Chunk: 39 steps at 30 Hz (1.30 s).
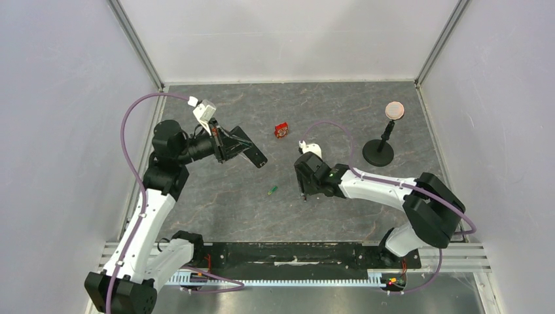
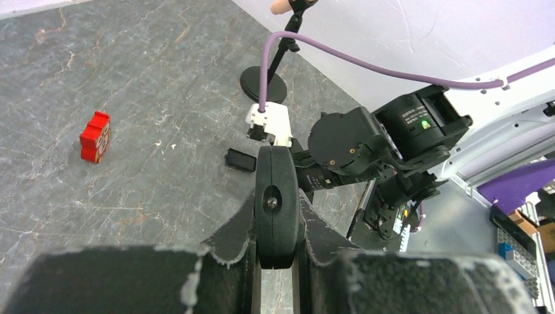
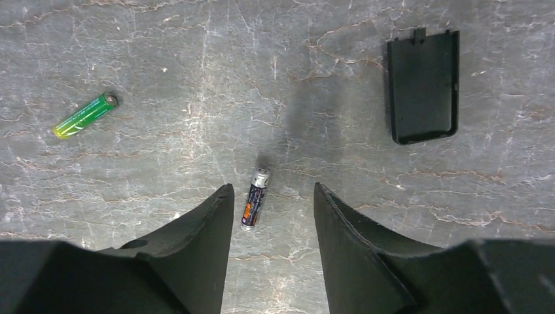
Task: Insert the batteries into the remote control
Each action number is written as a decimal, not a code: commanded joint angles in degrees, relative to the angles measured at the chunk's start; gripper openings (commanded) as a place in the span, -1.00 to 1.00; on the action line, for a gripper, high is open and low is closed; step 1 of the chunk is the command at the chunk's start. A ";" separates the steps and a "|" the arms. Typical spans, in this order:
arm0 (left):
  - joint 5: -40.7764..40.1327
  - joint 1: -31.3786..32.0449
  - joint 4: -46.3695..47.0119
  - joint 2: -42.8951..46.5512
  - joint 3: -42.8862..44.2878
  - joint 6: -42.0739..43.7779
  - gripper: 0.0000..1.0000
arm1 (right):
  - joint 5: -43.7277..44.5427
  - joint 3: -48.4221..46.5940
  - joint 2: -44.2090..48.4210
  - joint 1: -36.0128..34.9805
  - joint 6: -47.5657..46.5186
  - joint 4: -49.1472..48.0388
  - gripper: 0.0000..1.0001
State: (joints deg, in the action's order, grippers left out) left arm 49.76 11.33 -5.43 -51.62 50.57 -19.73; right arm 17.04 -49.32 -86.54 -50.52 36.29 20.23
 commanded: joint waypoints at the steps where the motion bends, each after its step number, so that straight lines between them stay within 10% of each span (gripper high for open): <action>1: 2.39 0.01 1.43 1.07 0.06 3.81 -0.96 | -1.47 -2.04 -1.59 -0.28 1.36 -1.51 -0.02; 29: -3.97 0.02 -1.00 0.83 -1.02 1.72 -0.96 | -3.19 -5.29 -7.53 -0.98 2.64 1.89 -0.80; 39: -3.28 0.02 15.71 -3.22 -7.46 -19.67 -0.96 | 2.48 -8.07 10.99 -0.96 -1.63 -4.79 -0.82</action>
State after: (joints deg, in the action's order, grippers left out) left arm 45.74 11.35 -1.17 -53.04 45.25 -27.27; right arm 15.68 -53.76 -83.70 -51.18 37.69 21.02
